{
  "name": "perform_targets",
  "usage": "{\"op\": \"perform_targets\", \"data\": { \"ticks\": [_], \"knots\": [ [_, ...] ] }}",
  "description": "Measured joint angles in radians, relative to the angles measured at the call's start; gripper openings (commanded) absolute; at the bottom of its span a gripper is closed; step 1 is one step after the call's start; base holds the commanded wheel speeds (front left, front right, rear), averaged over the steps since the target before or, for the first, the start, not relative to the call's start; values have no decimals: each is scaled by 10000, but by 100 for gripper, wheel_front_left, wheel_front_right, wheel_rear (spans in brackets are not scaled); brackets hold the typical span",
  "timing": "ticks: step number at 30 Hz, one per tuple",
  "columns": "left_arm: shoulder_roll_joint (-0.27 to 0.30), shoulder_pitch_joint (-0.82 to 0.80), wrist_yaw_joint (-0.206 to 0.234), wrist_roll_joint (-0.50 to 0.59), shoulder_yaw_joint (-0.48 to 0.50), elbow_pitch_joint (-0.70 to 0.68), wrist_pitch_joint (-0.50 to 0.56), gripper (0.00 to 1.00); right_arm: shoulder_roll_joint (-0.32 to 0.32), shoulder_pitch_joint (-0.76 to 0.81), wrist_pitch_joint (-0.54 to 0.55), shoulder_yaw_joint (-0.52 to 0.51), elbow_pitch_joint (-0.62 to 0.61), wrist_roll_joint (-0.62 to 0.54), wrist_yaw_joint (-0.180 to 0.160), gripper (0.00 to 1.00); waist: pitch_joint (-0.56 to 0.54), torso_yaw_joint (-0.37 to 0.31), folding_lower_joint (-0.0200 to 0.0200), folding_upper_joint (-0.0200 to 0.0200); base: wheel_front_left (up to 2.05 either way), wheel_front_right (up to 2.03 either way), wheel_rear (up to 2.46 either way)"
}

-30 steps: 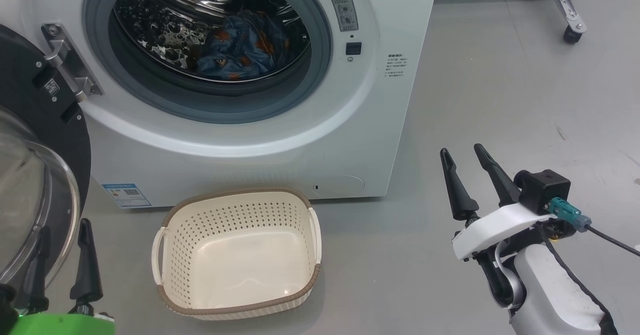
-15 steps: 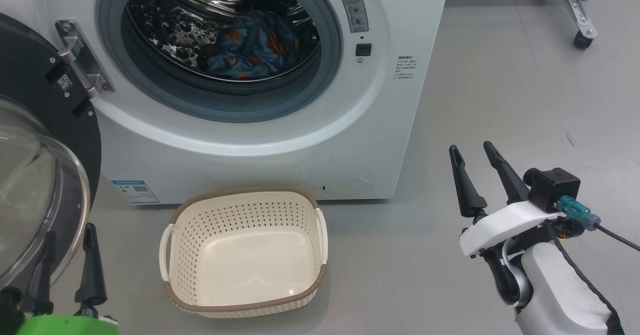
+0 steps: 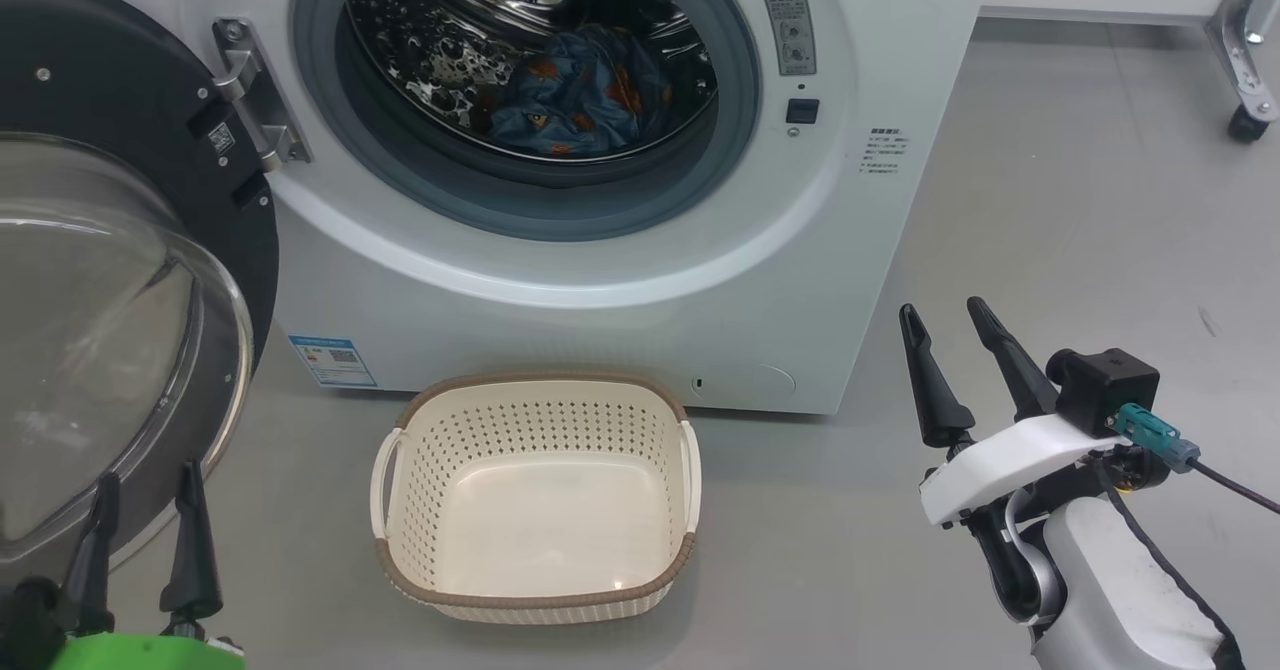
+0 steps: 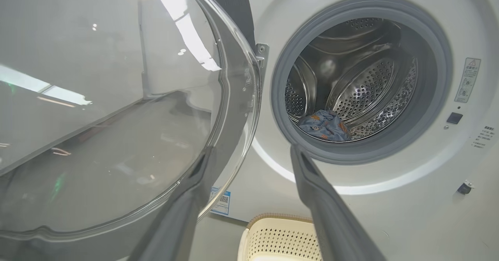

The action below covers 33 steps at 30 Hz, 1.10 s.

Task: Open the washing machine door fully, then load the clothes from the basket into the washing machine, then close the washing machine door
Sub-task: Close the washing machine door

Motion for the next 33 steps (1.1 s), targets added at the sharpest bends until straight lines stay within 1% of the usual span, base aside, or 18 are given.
{"op": "perform_targets", "data": {
  "ticks": [1,18,26,33],
  "knots": [
    [-15,-2,82,84,4,36,0,100,0,0,0,2,0,2,0,100,-20,150,0,0,0,0,0],
    [-128,-9,483,399,153,240,0,100,12,17,0,261,25,90,0,100,-229,1424,0,0,0,0,0],
    [-148,-11,594,518,163,272,0,100,13,137,0,336,54,173,0,100,-324,1857,1,0,0,0,0],
    [-174,-11,606,539,104,362,0,100,4,173,0,401,81,194,0,100,-364,2282,0,0,0,0,0]
  ]
}}
